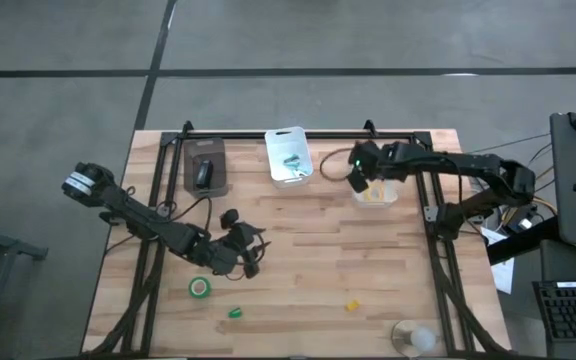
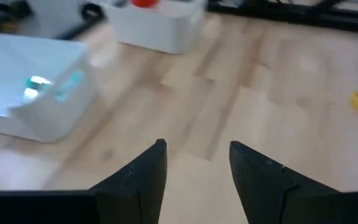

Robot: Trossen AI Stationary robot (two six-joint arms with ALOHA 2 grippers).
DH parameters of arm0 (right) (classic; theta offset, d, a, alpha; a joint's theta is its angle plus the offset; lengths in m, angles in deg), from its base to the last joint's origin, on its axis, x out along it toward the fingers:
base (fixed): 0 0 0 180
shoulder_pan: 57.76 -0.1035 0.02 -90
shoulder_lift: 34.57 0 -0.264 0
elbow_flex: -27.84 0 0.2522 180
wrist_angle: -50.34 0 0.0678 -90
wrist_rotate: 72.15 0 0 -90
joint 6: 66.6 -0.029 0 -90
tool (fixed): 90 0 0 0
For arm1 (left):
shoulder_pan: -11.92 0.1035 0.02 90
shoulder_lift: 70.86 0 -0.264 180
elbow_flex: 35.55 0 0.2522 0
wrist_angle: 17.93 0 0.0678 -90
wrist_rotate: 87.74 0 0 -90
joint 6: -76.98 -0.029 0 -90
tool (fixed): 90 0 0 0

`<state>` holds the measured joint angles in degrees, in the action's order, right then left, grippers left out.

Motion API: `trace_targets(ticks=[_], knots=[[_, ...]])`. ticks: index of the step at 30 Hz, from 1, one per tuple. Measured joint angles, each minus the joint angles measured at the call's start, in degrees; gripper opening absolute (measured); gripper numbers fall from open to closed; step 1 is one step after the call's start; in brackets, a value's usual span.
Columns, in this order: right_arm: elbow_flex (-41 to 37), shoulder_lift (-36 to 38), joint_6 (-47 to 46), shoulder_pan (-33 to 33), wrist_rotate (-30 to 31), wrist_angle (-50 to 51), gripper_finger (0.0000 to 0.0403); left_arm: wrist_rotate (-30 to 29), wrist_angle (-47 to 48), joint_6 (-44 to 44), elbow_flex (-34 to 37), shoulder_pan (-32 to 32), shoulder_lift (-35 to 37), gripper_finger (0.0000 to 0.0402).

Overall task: Pick and place Stapler, Stapler remover, tape
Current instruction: Put the red tape into the right white bin

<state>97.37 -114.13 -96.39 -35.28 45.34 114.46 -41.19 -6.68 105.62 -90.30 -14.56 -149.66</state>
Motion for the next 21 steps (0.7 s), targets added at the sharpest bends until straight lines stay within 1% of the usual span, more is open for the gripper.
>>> trace_targets(ticks=[3,4,8,11,15,18,21], knots=[[-2.30,-0.30,3.88,4.60,-5.59,-5.77,0.0047,6.84,1.15,0.67,-0.01,-0.02,0.00,0.0177],[-2.69,-0.74,4.65,6.00,-6.57,-6.79,0.0047,9.49,1.99,1.11,-0.02,-0.02,0.00,0.0177],[-3.28,-3.08,6.25,10.40,-6.43,-6.34,0.0049,21.52,5.74,3.05,0.00,-0.11,0.00,0.0177],[-3.52,-4.61,6.68,12.10,-6.36,-6.30,0.0049,29.44,9.79,5.01,0.00,-0.81,0.00,0.0177],[-3.52,-6.36,7.31,12.39,-6.56,-6.32,0.0062,33.98,16.57,9.69,-0.53,-1.65,0.00,0.0177],[-3.53,-6.78,7.74,12.28,-6.52,-6.14,0.0091,36.89,26.13,14.65,-2.08,-2.41,0.00,0.0177],[-3.54,-6.42,7.74,12.28,-6.01,-6.18,0.0129,39.86,34.99,20.19,-3.92,-3.87,0.05,0.0177]])
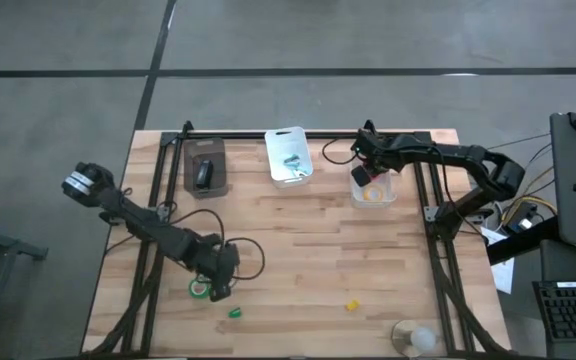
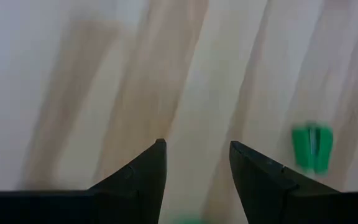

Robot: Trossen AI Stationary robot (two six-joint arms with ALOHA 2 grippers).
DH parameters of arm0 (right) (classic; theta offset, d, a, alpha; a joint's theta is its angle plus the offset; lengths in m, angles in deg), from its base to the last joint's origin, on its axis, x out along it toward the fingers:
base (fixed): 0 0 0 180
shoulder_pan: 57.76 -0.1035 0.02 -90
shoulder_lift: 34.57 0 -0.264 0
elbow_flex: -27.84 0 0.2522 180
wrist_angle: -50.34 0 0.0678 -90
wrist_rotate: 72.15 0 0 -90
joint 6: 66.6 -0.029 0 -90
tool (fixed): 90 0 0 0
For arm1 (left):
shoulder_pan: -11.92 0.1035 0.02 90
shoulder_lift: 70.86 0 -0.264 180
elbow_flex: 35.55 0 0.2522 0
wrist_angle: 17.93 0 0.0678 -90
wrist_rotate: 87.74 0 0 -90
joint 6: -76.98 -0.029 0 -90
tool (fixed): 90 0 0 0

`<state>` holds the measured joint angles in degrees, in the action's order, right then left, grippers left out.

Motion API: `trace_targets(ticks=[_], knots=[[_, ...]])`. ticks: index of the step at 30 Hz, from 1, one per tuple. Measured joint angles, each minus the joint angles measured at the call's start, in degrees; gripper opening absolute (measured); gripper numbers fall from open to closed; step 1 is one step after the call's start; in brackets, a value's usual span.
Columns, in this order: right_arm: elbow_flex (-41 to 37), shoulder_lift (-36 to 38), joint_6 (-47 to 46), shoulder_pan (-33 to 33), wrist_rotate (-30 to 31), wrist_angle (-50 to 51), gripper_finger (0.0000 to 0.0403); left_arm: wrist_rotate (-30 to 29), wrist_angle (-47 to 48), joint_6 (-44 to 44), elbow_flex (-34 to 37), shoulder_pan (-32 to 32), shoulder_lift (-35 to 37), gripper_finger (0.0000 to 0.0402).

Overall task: Pick and place Stapler, Stapler remover, tape
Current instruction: Put the red tape into the right white bin, then put the green tape into the right white bin

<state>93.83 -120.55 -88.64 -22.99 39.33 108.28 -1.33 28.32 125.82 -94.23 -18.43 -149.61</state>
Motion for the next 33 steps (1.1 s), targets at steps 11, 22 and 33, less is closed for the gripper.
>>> trace_targets(ticks=[11,22,33], knots=[[0.02,7.52,0.24,0.00,1.57,0.20,0.0233,7.13,13.06,32.42,-3.49,-13.80,0.38,0.0177],[0.02,17.41,-0.02,-0.02,-1.99,0.18,0.0261,0.27,3.32,37.08,2.01,-16.98,-3.86,0.0177],[0.02,26.02,2.46,-6.63,-2.56,-4.30,0.0238,-3.49,2.73,26.47,0.42,-15.79,-6.28,0.0087]])
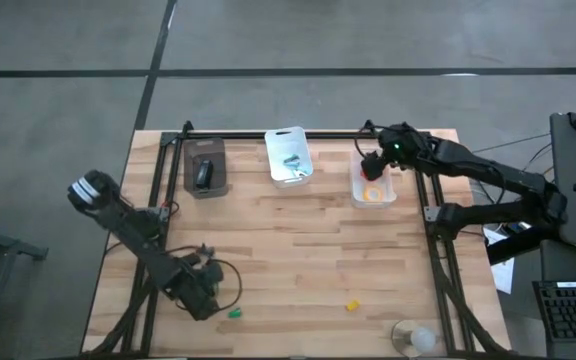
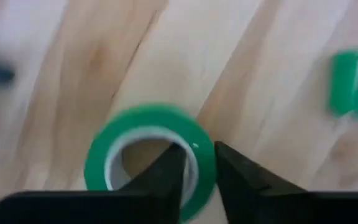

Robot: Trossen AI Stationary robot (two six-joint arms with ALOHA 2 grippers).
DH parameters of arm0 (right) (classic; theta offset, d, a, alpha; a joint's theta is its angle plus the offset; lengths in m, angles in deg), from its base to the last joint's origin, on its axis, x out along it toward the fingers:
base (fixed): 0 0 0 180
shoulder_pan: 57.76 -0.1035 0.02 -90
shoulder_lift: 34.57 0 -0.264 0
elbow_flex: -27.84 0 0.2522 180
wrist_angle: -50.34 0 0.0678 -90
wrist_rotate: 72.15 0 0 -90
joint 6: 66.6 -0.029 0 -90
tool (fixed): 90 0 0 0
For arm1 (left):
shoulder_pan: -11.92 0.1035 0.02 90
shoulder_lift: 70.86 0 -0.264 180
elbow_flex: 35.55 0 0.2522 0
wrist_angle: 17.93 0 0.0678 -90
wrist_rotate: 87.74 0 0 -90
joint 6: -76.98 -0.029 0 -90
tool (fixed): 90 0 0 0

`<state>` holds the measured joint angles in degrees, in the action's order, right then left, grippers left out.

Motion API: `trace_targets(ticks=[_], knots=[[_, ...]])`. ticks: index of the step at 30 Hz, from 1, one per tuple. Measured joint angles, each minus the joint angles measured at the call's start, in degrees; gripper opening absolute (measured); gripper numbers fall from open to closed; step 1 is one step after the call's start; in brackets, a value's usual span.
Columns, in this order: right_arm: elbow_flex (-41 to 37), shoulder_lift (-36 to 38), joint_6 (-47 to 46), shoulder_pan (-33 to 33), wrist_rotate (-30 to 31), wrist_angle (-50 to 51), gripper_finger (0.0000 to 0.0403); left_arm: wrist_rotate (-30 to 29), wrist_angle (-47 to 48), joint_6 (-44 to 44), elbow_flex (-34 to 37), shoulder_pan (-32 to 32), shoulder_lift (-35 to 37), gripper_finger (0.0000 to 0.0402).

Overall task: Pick and place Stapler, Stapler remover, tape
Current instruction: Put the green tape into the right white bin

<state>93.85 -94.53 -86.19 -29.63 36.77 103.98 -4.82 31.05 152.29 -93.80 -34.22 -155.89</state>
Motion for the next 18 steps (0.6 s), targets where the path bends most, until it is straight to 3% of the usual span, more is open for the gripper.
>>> trace_targets(ticks=[3,9,13,18], knots=[[0.02,1.57,1.27,-4.25,-0.07,-2.95,0.0232,-2.93,-0.21,-5.25,-0.71,0.91,0.68,0.0040],[-0.10,2.69,4.34,-15.37,-2.12,-13.11,0.0229,-20.23,-5.56,-18.89,-3.35,3.57,3.15,0.0041],[-1.44,1.46,6.71,-22.83,-8.16,-23.14,0.0232,-28.67,-18.49,-33.49,-4.43,5.68,5.68,0.0071],[-4.51,-1.79,11.25,-32.48,-10.31,-36.52,0.0230,-29.74,-37.66,-52.73,-4.46,7.72,8.82,0.0061]])
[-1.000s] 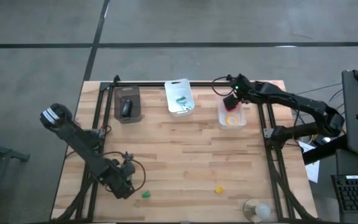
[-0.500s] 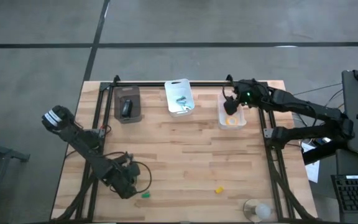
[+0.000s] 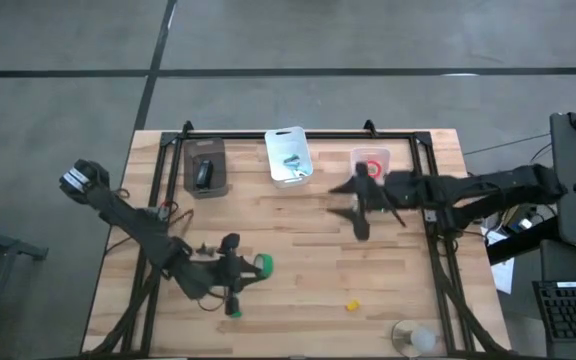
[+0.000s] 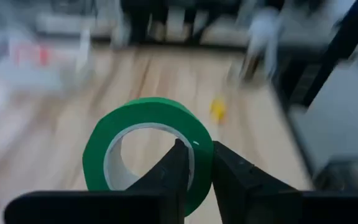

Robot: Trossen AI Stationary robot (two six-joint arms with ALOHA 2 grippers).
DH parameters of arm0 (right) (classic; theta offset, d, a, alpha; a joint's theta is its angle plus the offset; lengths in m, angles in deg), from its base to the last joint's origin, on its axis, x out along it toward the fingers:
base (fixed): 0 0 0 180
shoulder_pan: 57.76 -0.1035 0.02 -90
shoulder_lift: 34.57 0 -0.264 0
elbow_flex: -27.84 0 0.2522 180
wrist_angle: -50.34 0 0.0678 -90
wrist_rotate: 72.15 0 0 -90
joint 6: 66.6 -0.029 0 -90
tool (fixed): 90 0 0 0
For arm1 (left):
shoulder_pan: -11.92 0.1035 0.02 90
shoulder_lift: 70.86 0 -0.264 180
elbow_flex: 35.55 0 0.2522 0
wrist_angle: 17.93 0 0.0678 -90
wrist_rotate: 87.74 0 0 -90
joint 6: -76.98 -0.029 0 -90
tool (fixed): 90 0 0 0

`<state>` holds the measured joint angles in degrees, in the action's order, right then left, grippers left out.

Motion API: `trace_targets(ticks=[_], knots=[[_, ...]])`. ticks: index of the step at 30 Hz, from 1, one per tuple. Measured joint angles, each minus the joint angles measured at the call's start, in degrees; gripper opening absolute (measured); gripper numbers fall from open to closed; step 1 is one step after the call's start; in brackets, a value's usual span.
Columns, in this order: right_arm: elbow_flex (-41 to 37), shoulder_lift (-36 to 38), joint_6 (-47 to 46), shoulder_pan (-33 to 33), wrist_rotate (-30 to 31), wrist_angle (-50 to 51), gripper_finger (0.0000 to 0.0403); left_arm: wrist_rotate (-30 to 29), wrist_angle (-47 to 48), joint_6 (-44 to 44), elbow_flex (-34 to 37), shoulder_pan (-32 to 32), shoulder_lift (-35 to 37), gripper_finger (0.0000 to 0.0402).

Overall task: Pick and place Stapler, Stapler remover, tape
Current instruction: Put the green tape into the right white bin

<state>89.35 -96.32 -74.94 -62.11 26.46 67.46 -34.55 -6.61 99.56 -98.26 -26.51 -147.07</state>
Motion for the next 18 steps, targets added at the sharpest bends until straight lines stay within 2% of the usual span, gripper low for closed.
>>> trace_targets(ticks=[4,8,13,18], knots=[[-0.61,-4.01,3.27,-6.58,0.75,-9.10,0.0226,0.79,-10.39,-9.43,0.02,0.94,2.81,0.0044],[-0.61,-9.34,5.56,-9.77,3.50,-18.79,0.0224,4.75,-17.64,-14.20,0.02,3.07,4.01,0.0054],[1.52,-15.97,7.21,-9.93,5.08,-24.33,0.0224,10.91,-21.53,-15.51,0.09,6.75,3.39,0.0061],[3.44,-19.86,9.45,-10.06,4.46,-28.40,0.0224,12.24,-21.45,-15.31,0.35,8.95,3.37,0.0051]])
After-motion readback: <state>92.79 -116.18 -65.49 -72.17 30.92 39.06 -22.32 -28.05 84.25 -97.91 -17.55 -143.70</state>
